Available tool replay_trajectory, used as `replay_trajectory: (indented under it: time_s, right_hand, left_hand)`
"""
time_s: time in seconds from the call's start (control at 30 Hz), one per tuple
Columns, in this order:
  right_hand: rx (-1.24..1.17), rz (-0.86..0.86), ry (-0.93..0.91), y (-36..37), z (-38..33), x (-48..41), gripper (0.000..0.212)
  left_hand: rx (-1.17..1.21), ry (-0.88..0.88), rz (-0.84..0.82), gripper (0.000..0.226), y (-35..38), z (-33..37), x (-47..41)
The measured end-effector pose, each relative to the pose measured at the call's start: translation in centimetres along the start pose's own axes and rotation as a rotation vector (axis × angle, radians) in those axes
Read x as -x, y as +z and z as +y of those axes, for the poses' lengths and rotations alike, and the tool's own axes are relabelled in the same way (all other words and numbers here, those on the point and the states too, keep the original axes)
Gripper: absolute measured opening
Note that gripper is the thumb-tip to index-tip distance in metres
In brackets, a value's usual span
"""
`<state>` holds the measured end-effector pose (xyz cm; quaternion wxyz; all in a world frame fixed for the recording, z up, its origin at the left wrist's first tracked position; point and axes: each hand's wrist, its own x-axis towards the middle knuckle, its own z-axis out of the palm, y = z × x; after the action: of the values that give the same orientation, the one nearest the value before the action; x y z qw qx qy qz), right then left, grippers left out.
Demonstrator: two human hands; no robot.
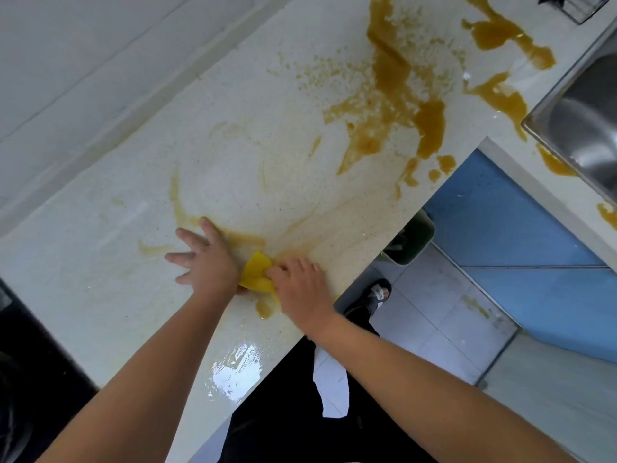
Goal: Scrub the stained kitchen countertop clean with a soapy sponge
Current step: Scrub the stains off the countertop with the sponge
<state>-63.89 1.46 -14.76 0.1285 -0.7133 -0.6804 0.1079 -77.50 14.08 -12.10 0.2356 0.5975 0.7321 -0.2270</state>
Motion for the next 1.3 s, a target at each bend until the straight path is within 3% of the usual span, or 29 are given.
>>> replay_trajectory:
  time_s: [0.1,0.27,0.43,0.53,0.63,0.73,0.8,0.9,1.0,1.1,1.2,1.3]
  right_hand:
    - [0.028,0.048,0.121,-2.4,5.7,-3.0,0.019]
    - [0.09,0.032,0.359,-8.9,16.2,-7.5,0.011]
    - [-0.04,0.085,0.368,-7.8,12.9,-7.8,0.04]
    - [-0.169,0.072,0.249,-4.8,7.4,-5.4,0.035]
    - [-0.166,-0.031,-0.075,-2.8,2.7,-2.7,0.03]
    - [-0.109,-0.003,-0.299,-2.2,4.7,-3.2,0.03]
    - [-0.067,0.101,-0.218,-3.2,8.6,-5.4,0.03]
    - [-0.044,0.137,0.085,-6.1,15.5,-10.0,0.021]
    - [-0.059,0.167,0.175,-8.2,17.5,-12.0,0.021]
    - [-0.12,0.166,0.041,-8.0,11.0,-9.1,0.018]
    - [-0.253,-0.013,-0.38,-5.1,1.8,-2.2,0.006]
    - [-0.231,-0.157,-0.718,-1.8,-2.3,2.8,0.021]
  left_hand:
    - [0.009,-0.031,-0.083,0.151,-0.7,0.1,0.6]
    - [0.001,-0.007,-0.068,0.157,-0.8,0.2,1.0]
    - [-0.054,0.091,-0.053,0.161,-1.3,-0.3,1.0]
    - [-0.066,0.151,-0.044,0.156,-1.8,-1.6,0.9]
    - [-0.069,0.19,-0.053,0.155,-2.2,-2.1,1.0]
    - [-0.056,0.195,-0.072,0.156,-2.0,-2.2,0.8]
    - [-0.072,0.205,-0.054,0.158,-2.1,-2.5,0.5]
    - [-0.066,0.226,-0.058,0.157,-2.5,-2.6,0.5]
    - [-0.052,0.246,-0.068,0.155,-2.7,-3.0,0.6]
    - [-0.046,0.295,-0.042,0.144,-2.2,-4.0,0.9]
    - [0.019,0.353,-0.038,0.118,-1.5,-5.4,2.4]
    - [0.034,0.4,-0.036,0.1,-0.6,-6.9,4.2]
